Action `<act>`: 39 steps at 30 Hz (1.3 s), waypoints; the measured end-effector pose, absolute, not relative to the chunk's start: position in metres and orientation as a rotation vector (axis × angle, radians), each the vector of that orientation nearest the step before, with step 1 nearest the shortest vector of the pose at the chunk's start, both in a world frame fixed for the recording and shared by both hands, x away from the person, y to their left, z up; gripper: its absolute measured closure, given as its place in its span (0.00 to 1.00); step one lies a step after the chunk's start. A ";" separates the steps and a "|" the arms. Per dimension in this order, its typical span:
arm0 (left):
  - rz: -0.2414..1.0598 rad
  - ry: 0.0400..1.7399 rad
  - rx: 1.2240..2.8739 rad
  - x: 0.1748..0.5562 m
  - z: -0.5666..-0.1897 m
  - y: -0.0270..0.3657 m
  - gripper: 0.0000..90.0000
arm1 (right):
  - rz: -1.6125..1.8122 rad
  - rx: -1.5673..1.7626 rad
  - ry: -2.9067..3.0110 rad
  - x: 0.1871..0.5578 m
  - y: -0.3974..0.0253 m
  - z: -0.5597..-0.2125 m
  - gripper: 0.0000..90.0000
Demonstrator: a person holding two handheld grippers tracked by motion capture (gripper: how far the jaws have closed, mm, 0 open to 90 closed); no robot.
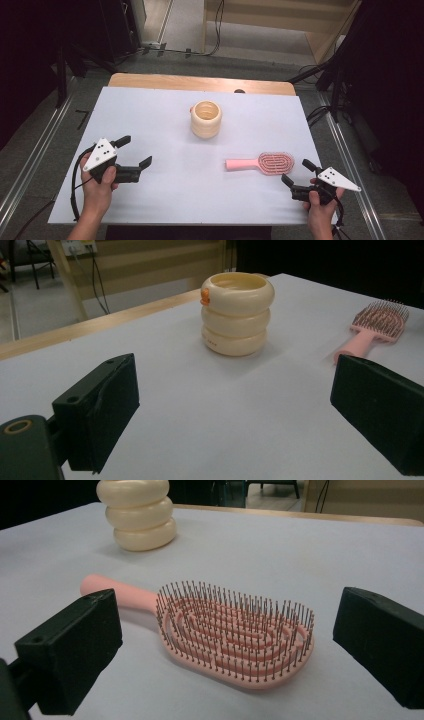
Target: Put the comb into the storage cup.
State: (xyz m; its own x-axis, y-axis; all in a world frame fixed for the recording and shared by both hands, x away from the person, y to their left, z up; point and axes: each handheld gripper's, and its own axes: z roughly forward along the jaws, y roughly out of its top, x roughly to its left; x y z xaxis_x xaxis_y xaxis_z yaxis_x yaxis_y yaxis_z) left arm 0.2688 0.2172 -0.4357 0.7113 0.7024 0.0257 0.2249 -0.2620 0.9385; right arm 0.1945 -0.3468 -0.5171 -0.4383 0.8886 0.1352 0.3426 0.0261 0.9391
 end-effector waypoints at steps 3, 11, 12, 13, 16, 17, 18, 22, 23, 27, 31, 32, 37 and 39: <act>0.539 0.717 1.830 0.272 -0.434 0.211 0.06 | 1.430 1.253 1.798 0.194 -0.347 -0.517 0.00; 0.493 0.662 1.859 0.281 -0.429 0.179 0.06 | 1.438 1.242 1.824 0.195 -0.347 -0.517 0.00; 0.493 0.662 1.859 0.281 -0.429 0.179 0.06 | 1.438 1.242 1.824 0.195 -0.347 -0.517 0.00; 0.490 0.655 1.860 0.282 -0.429 0.176 0.06 | 1.440 1.238 1.826 0.195 -0.347 -0.518 0.00; 0.465 0.644 1.870 0.286 -0.431 0.164 0.06 | 1.447 1.235 1.831 0.195 -0.347 -0.518 0.00; 0.465 0.644 1.870 0.286 -0.431 0.164 0.06 | 1.449 1.236 1.830 0.195 -0.347 -0.518 0.00; 0.461 0.640 1.877 0.287 -0.432 0.161 0.06 | 1.449 1.236 1.830 0.195 -0.347 -0.518 0.00; 0.447 0.625 1.895 0.292 -0.433 0.150 0.06 | 1.456 1.236 1.830 0.195 -0.347 -0.518 0.00; 0.449 0.621 1.902 0.293 -0.433 0.148 0.06 | 1.455 1.234 1.836 0.195 -0.347 -0.518 0.00; 0.434 0.603 1.915 0.295 -0.433 0.137 0.07 | 1.442 1.219 1.842 0.196 -0.346 -0.518 0.00; 0.410 0.587 1.931 0.298 -0.433 0.125 0.07 | 1.440 1.221 1.848 0.196 -0.345 -0.518 0.00; 0.410 0.587 1.931 0.298 -0.433 0.125 0.07 | 1.440 1.221 1.848 0.196 -0.345 -0.518 0.00; 0.397 0.557 1.943 0.300 -0.430 0.110 0.07 | 1.440 1.221 1.850 0.196 -0.345 -0.518 0.00; 0.388 0.539 1.954 0.301 -0.428 0.100 0.07 | 1.438 1.217 1.850 0.196 -0.345 -0.518 0.00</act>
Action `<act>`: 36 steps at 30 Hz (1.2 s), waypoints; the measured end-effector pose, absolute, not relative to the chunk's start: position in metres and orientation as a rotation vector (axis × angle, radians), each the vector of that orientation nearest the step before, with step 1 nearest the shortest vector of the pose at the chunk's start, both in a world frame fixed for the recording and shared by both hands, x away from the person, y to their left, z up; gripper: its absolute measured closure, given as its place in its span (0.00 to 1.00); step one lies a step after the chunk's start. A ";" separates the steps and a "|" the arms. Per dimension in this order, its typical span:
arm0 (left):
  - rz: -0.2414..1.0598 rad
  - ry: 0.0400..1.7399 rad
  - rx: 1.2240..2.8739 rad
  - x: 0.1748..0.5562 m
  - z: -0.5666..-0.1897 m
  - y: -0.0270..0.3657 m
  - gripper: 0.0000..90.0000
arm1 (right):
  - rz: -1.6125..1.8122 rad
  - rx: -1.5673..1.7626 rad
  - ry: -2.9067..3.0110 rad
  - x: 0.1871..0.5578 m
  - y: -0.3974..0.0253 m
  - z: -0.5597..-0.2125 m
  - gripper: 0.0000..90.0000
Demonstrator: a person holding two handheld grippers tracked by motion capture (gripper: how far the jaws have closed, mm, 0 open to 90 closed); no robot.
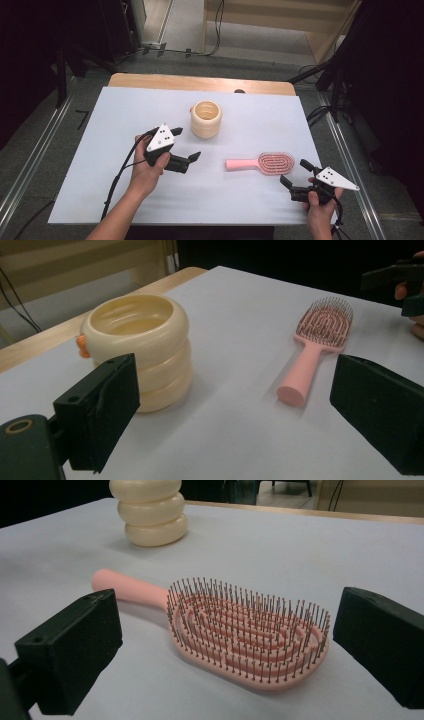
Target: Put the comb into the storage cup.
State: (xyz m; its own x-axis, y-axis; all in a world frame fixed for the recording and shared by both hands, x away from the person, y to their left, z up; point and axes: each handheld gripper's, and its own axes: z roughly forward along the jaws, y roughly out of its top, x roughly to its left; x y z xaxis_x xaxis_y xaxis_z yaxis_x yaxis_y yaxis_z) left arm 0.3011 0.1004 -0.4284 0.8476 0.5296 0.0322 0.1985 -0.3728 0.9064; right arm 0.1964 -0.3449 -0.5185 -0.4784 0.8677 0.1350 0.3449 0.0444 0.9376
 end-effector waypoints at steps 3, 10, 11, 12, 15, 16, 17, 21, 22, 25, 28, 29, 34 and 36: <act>0.368 0.525 1.961 0.302 -0.429 0.090 0.07 | 1.439 1.219 1.850 0.196 -0.345 -0.518 0.00; 0.342 0.496 1.989 0.304 -0.432 0.071 0.07 | 1.439 1.215 1.849 0.196 -0.345 -0.519 0.00; 0.338 0.493 1.992 0.304 -0.432 0.068 0.07 | 1.439 1.215 1.849 0.196 -0.345 -0.519 0.00; 0.333 0.489 1.994 0.304 -0.432 0.065 0.07 | 1.436 1.216 1.851 0.196 -0.344 -0.519 0.00; 0.319 0.478 2.006 0.305 -0.434 0.057 0.07 | 1.439 1.215 1.849 0.196 -0.344 -0.519 0.00; 0.318 0.474 2.011 0.306 -0.434 0.054 0.07 | 1.438 1.212 1.852 0.197 -0.344 -0.519 0.00; 0.315 0.467 2.018 0.306 -0.435 0.051 0.07 | 1.438 1.212 1.852 0.197 -0.344 -0.519 0.00; 0.300 0.442 2.043 0.308 -0.438 0.038 0.07 | 1.440 1.212 1.851 0.197 -0.344 -0.519 0.00; 0.298 0.434 2.050 0.309 -0.438 0.035 0.07 | 1.441 1.211 1.851 0.197 -0.344 -0.519 0.00; 0.294 0.418 2.064 0.311 -0.439 0.026 0.07 | 1.442 1.209 1.852 0.197 -0.344 -0.519 0.00; 0.283 0.402 2.080 0.313 -0.440 0.017 0.07 | 1.438 1.211 1.854 0.197 -0.344 -0.519 0.00; 0.278 0.401 2.082 0.314 -0.441 0.015 0.07 | 1.438 1.211 1.854 0.197 -0.344 -0.519 0.00; 0.255 0.385 2.103 0.317 -0.446 0.004 0.07 | 1.430 1.210 1.863 0.197 -0.344 -0.519 0.00; 0.251 0.379 2.114 0.318 -0.448 0.000 0.07 | 1.423 1.207 1.867 0.197 -0.343 -0.519 0.00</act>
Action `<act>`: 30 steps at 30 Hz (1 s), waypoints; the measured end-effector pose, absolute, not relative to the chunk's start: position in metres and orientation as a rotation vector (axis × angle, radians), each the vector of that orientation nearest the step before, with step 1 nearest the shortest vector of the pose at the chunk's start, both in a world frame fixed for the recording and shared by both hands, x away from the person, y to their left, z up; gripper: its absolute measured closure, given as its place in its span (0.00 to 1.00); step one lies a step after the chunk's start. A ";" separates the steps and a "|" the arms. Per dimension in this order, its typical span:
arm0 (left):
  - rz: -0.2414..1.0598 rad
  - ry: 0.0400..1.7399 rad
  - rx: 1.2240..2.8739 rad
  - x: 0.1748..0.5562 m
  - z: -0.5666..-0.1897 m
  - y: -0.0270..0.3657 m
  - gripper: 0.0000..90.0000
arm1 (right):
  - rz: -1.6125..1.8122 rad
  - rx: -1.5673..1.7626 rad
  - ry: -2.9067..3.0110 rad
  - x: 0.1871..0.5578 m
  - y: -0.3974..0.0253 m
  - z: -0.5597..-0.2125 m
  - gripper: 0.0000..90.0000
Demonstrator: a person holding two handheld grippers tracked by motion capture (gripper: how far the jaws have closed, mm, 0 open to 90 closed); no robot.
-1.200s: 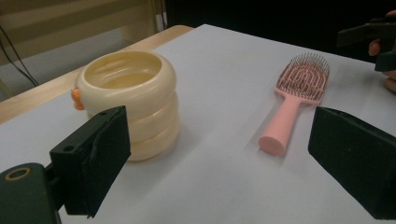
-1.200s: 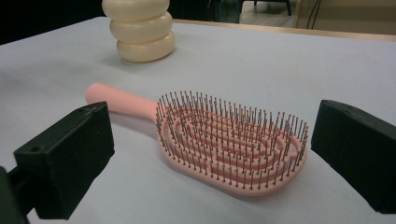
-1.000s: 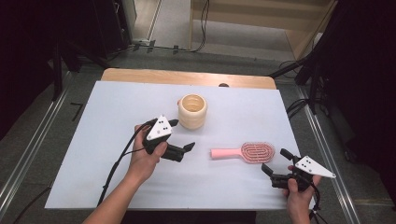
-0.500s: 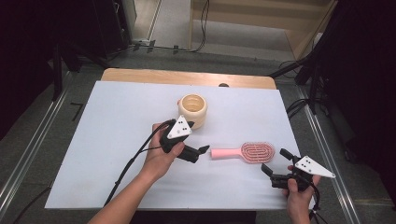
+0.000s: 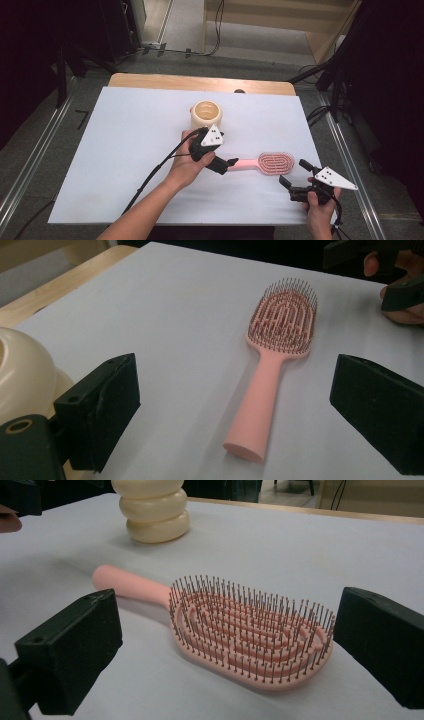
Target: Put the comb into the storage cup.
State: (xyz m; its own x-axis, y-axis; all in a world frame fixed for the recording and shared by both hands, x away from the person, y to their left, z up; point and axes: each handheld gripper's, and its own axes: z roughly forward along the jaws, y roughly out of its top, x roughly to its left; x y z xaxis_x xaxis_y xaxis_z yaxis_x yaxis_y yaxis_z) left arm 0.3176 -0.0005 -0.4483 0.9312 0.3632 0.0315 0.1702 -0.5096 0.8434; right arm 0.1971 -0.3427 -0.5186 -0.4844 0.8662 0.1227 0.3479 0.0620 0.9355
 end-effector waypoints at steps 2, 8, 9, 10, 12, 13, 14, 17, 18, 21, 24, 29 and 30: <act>0.238 0.364 2.121 0.318 -0.450 -0.006 0.07 | 1.407 1.198 1.871 0.197 -0.342 -0.519 0.00; 0.217 0.355 2.140 0.322 -0.454 -0.015 0.07 | 1.406 1.198 1.869 0.197 -0.342 -0.519 0.00; 0.217 0.355 2.140 0.322 -0.454 -0.015 0.08 | 1.406 1.198 1.869 0.197 -0.342 -0.519 0.00; 0.209 0.354 2.150 0.323 -0.455 -0.016 0.08 | 1.408 1.198 1.868 0.197 -0.342 -0.518 0.00; 0.201 0.353 2.160 0.325 -0.458 -0.019 0.08 | 1.406 1.195 1.870 0.197 -0.342 -0.518 0.00; 0.197 0.348 2.170 0.326 -0.458 -0.020 0.08 | 1.405 1.200 1.870 0.197 -0.341 -0.518 0.00; 0.191 0.344 2.178 0.326 -0.459 -0.022 0.08 | 1.405 1.200 1.870 0.197 -0.341 -0.518 0.00; 0.178 0.337 2.196 0.329 -0.461 -0.027 0.08 | 1.405 1.195 1.876 0.198 -0.341 -0.518 0.00; 0.183 0.336 2.207 0.330 -0.463 -0.030 0.09 | 1.398 1.193 1.876 0.198 -0.340 -0.518 0.00; 0.192 0.335 2.223 0.331 -0.464 -0.033 0.15 | 1.404 1.194 1.873 0.198 -0.341 -0.518 0.00; 0.178 0.316 2.253 0.333 -0.467 -0.039 0.16 | 1.408 1.197 1.869 0.197 -0.342 -0.518 0.00; 0.115 0.291 2.309 0.336 -0.473 -0.049 0.16 | 1.410 1.197 1.868 0.197 -0.342 -0.518 0.00; 0.109 0.291 2.319 0.337 -0.474 -0.050 0.16 | 1.413 1.198 1.867 0.197 -0.342 -0.518 0.00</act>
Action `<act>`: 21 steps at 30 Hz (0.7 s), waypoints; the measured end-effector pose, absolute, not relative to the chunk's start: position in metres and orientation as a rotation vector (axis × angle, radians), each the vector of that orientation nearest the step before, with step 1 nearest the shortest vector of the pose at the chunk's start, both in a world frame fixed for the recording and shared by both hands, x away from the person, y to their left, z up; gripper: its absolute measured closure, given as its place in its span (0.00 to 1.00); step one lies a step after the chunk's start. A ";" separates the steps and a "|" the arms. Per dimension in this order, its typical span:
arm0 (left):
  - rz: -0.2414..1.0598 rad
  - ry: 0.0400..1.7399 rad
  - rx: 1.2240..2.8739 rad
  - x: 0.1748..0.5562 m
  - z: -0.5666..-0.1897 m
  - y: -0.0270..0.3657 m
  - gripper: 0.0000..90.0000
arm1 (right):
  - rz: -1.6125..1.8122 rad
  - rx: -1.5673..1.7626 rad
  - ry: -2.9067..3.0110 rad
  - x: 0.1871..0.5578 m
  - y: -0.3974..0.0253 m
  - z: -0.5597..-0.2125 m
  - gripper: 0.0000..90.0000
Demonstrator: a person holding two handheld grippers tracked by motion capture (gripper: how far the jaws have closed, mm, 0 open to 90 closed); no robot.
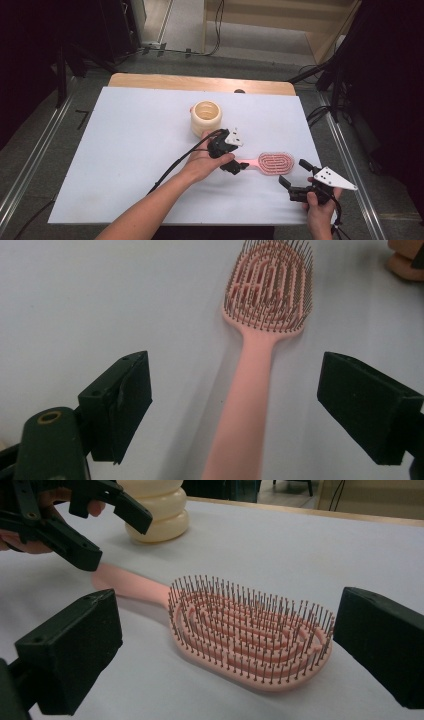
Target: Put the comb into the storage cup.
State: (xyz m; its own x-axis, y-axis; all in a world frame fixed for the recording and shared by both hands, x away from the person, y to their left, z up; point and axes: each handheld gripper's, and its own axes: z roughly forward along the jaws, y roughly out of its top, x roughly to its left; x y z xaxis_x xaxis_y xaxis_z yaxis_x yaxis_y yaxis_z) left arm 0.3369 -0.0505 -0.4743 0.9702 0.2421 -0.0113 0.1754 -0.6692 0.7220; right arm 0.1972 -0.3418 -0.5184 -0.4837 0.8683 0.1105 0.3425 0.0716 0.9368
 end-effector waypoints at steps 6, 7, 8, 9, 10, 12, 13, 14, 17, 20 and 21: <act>0.117 0.260 2.409 0.339 -0.480 -0.064 0.19 | 1.431 1.202 1.862 0.197 -0.343 -0.519 0.00; 0.112 0.254 2.423 0.339 -0.482 -0.067 0.19 | 1.433 1.204 1.863 0.197 -0.343 -0.519 0.00; 0.112 0.254 2.423 0.339 -0.482 -0.067 0.19 | 1.433 1.203 1.863 0.197 -0.343 -0.519 0.00; 0.111 0.249 2.433 0.338 -0.483 -0.069 0.19 | 1.433 1.203 1.863 0.197 -0.343 -0.519 0.00; 0.112 0.245 2.441 0.338 -0.484 -0.070 0.19 | 1.432 1.202 1.863 0.197 -0.343 -0.519 0.00; 0.108 0.239 2.458 0.338 -0.485 -0.074 0.21 | 1.432 1.204 1.865 0.197 -0.343 -0.519 0.00; 0.107 0.240 2.463 0.338 -0.486 -0.075 0.21 | 1.433 1.204 1.865 0.197 -0.343 -0.519 0.00; 0.102 0.232 2.478 0.338 -0.487 -0.078 0.23 | 1.433 1.203 1.864 0.197 -0.343 -0.519 0.00; 0.099 0.235 2.491 0.338 -0.487 -0.082 0.26 | 1.434 1.203 1.864 0.197 -0.343 -0.519 0.00; 0.089 0.247 2.499 0.339 -0.487 -0.086 0.39 | 1.435 1.202 1.864 0.197 -0.343 -0.519 0.00; 0.100 0.243 2.500 0.339 -0.487 -0.088 0.42 | 1.435 1.203 1.864 0.197 -0.343 -0.519 0.00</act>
State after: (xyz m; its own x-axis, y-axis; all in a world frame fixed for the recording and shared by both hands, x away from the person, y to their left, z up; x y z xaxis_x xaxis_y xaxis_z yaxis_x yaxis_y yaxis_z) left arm 0.3391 -0.0877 -0.4866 0.9802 0.1974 0.0149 0.1506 -0.7922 0.5914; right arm 0.1974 -0.3432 -0.5186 -0.4885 0.8634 0.1262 0.3429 0.0570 0.9376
